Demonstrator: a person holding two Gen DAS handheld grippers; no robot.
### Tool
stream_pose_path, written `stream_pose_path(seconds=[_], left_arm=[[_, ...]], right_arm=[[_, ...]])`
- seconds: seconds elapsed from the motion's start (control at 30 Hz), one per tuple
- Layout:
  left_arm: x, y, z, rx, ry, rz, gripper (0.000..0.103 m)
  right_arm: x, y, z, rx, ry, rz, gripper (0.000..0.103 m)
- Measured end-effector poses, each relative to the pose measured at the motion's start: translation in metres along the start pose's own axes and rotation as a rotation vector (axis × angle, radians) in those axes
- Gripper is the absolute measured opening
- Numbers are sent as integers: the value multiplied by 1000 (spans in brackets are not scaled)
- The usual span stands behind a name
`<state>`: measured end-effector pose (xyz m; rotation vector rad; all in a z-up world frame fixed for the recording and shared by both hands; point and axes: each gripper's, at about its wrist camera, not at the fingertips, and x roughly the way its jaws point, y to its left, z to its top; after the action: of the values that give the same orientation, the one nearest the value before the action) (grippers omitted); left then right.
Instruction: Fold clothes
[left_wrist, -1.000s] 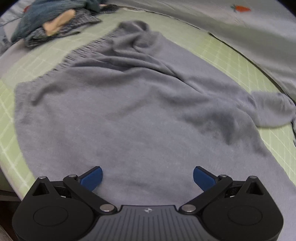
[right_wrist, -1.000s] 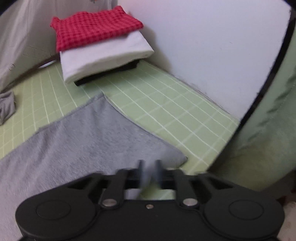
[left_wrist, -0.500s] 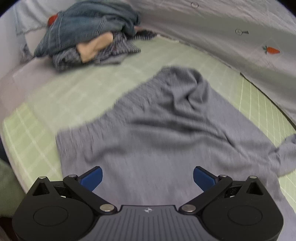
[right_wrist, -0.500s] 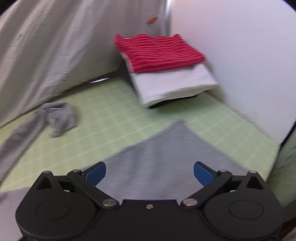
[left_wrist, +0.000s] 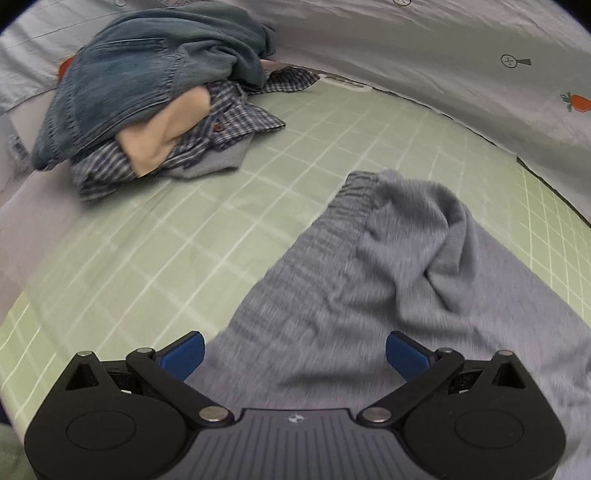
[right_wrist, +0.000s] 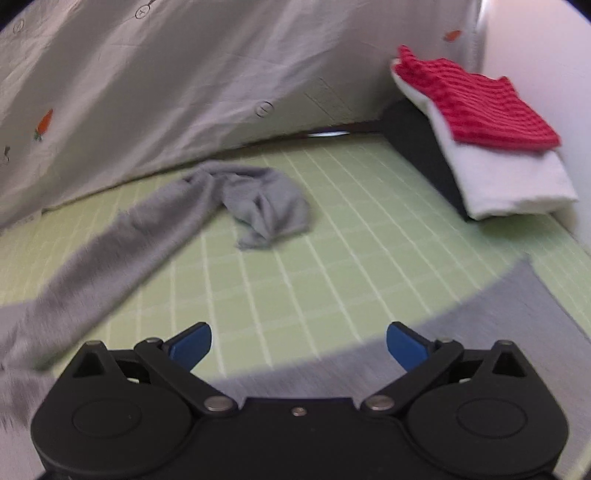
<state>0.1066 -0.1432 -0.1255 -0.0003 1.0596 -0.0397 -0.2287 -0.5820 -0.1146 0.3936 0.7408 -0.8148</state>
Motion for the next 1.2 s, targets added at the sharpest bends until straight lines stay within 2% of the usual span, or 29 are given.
stream_pose_path(seconds=[0.1, 0.23, 0.33, 0.43, 0.47, 0.53, 0.57, 0.63, 0.67, 0.73, 0.8, 0.93, 1.1, 1.2], left_arm=[[15, -9, 10, -9, 18, 16, 103], [30, -20, 13, -4, 32, 52, 103], [35, -23, 13, 1, 22, 65, 103], [38, -19, 15, -8, 30, 41, 103], [39, -19, 16, -8, 32, 37, 103], [41, -19, 18, -3, 37, 35, 103], [42, -20, 18, -5, 38, 36, 103], [43, -21, 20, -12, 35, 40, 103], [44, -22, 20, -16, 33, 43, 103], [44, -23, 20, -22, 28, 46, 103], [44, -23, 20, -23, 24, 47, 103], [43, -24, 18, -18, 13, 45, 103], [43, -24, 19, -15, 12, 43, 103], [44, -23, 19, -11, 10, 40, 103]], right_arm=[[23, 14, 18, -21, 2, 30, 103], [54, 25, 39, -49, -18, 29, 103], [79, 33, 54, -89, -12, 1, 103], [102, 43, 67, -170, 5, -56, 100], [108, 46, 69, -193, 5, -84, 96], [121, 51, 75, -236, 7, -136, 74], [126, 51, 77, -241, 18, -133, 69], [134, 51, 81, -246, 43, -117, 48], [138, 50, 83, -247, 59, -114, 43], [140, 48, 83, -256, 70, -116, 18], [135, 42, 85, -252, 47, -121, 7], [105, 17, 93, -168, -73, -171, 6], [51, -29, 113, -79, -224, -296, 6], [28, -55, 120, -45, -274, -376, 6]])
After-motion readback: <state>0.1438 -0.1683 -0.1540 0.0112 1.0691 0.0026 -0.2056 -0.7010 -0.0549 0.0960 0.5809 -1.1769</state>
